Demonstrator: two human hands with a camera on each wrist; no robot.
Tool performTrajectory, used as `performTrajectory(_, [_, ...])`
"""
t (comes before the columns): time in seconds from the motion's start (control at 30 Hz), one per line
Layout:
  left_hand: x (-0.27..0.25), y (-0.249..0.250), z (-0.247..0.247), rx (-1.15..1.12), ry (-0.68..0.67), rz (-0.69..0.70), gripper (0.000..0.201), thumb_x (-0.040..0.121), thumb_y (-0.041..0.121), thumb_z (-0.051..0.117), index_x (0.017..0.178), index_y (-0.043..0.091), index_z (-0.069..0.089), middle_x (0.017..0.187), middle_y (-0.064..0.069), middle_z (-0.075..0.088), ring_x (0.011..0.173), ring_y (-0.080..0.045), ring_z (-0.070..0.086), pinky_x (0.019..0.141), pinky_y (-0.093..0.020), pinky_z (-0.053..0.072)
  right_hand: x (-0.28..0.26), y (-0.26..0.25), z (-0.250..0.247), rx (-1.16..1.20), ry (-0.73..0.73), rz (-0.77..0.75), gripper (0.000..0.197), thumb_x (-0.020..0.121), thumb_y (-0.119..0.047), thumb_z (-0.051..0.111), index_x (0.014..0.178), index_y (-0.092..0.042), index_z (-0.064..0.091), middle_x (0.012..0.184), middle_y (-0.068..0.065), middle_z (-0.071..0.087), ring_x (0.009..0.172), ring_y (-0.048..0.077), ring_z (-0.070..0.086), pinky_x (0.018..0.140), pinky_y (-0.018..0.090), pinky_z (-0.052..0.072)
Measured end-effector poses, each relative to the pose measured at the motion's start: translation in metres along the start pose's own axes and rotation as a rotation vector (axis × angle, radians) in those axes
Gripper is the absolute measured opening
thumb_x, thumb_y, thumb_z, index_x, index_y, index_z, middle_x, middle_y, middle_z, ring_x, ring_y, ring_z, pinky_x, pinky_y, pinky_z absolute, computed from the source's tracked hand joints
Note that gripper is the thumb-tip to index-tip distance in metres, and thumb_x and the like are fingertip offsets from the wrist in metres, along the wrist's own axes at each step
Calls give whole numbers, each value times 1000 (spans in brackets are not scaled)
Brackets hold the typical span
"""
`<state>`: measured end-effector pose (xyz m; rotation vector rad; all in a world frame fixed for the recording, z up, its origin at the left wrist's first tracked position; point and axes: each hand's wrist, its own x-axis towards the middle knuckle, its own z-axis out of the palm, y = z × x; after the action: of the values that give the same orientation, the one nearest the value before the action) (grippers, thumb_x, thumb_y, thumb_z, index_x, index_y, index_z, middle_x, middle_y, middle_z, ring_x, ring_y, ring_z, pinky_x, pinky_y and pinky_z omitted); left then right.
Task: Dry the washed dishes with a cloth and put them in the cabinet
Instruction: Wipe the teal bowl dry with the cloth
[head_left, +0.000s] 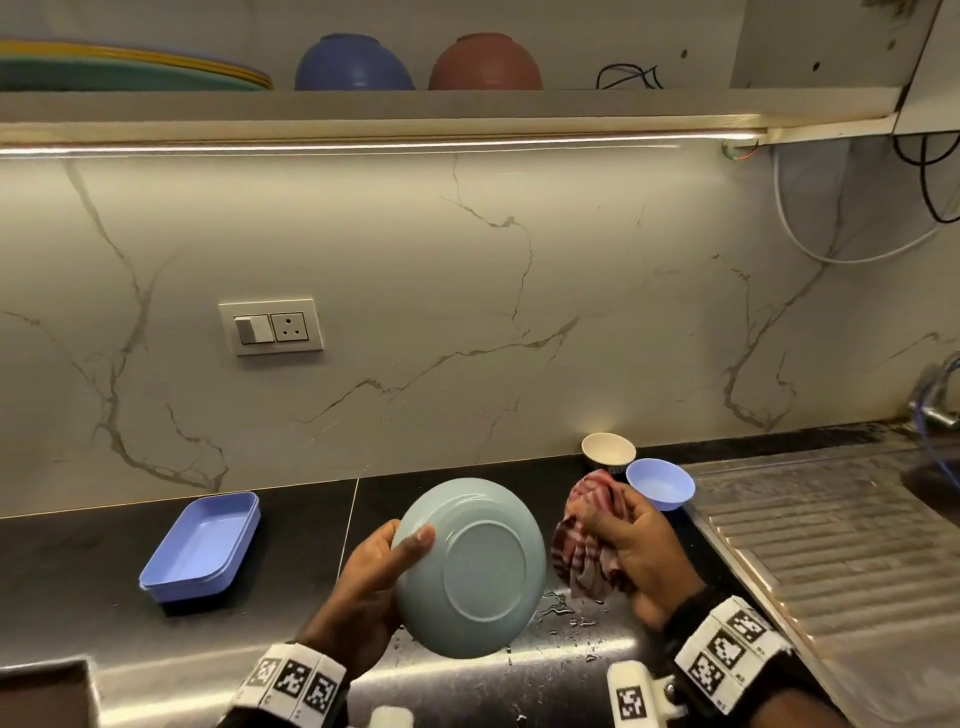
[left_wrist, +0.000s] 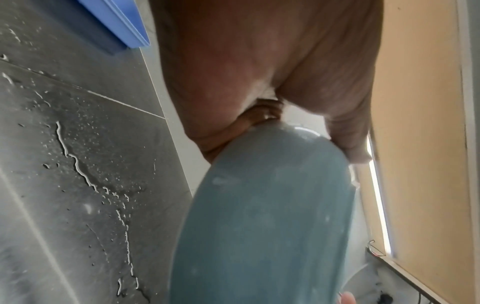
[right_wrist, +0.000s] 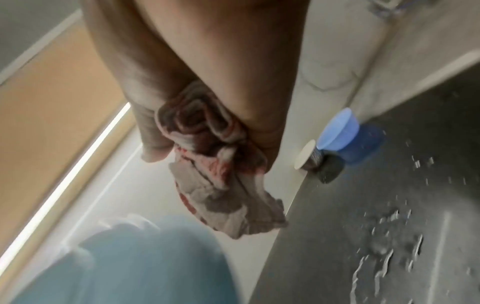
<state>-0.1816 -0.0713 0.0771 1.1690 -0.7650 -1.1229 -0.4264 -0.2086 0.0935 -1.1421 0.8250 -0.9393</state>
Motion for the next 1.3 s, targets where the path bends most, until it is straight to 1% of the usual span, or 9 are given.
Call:
performTrajectory(0.1, [-1, 0, 2, 8, -15, -21, 78, 60, 44, 85, 121, 6, 56, 112, -20, 70, 96, -37, 70, 64, -42, 57, 2, -9, 5, 102, -67, 34, 39, 88, 1, 60, 122, -19, 62, 112, 16, 71, 106, 37, 67, 87, 52, 57])
performTrajectory(0.33, [-10, -6, 15, 52, -90, -24, 67, 67, 35, 83, 120, 6, 55, 117, -20, 66, 98, -32, 67, 68, -37, 55, 17, -20, 25, -318, -33, -228, 47, 91, 4, 62, 112, -38, 59, 107, -15, 67, 96, -3, 65, 85, 17, 52])
performTrajectory(0.53, [-16, -9, 30, 15, -171, -42, 52, 81, 24, 72, 125, 2, 53, 119, -22, 65, 99, -33, 66, 71, -39, 55, 30, 3, 43, -537, -179, -88, 26, 95, -29, 60, 119, -40, 64, 118, -13, 67, 112, 10, 61, 105, 41, 47])
performTrajectory(0.63, [-18, -10, 32, 18, -195, -53, 53, 80, 22, 72, 125, 3, 54, 118, -21, 66, 100, -35, 67, 75, -42, 57, 24, 4, 57, -533, -179, -110, 26, 101, -43, 46, 111, -34, 68, 117, -6, 65, 108, 12, 60, 101, 40, 47])
performTrajectory(0.73, [-18, -8, 33, 17, -193, -47, 52, 79, 23, 73, 124, 4, 55, 117, -21, 67, 100, -35, 67, 75, -42, 57, 17, 5, 67, -587, -178, -213, 32, 94, -60, 40, 103, -44, 66, 120, -8, 59, 108, 8, 57, 101, 39, 47])
performTrajectory(0.97, [-13, -6, 32, -83, -131, -7, 51, 84, 25, 72, 126, 2, 54, 122, -33, 62, 104, -45, 64, 90, -57, 49, -8, 16, 84, -768, -230, -556, 35, 88, -57, 46, 112, -43, 68, 122, -26, 53, 119, 4, 50, 103, 29, 42])
performTrajectory(1.13, [-13, -2, 32, -40, -129, -40, 52, 86, 37, 68, 128, 9, 57, 122, -26, 65, 106, -41, 65, 88, -53, 51, 8, 2, 75, -836, -227, -441, 37, 98, -40, 53, 134, -33, 54, 132, -6, 53, 115, 5, 52, 104, 29, 45])
performTrajectory(1.2, [-12, 0, 35, -55, -135, -42, 48, 90, 37, 66, 129, 10, 58, 122, -27, 65, 107, -43, 66, 88, -54, 53, 8, 2, 79, -879, -232, -444, 37, 98, -43, 51, 133, -32, 55, 131, -7, 53, 114, 6, 52, 103, 31, 46])
performTrajectory(1.3, [-10, 10, 39, -181, -123, -56, 42, 95, 38, 54, 123, 9, 64, 121, -30, 65, 101, -42, 69, 74, -49, 60, -8, 16, 88, -952, -256, -587, 41, 95, -49, 48, 134, -38, 53, 140, -14, 42, 128, 5, 39, 110, 28, 37])
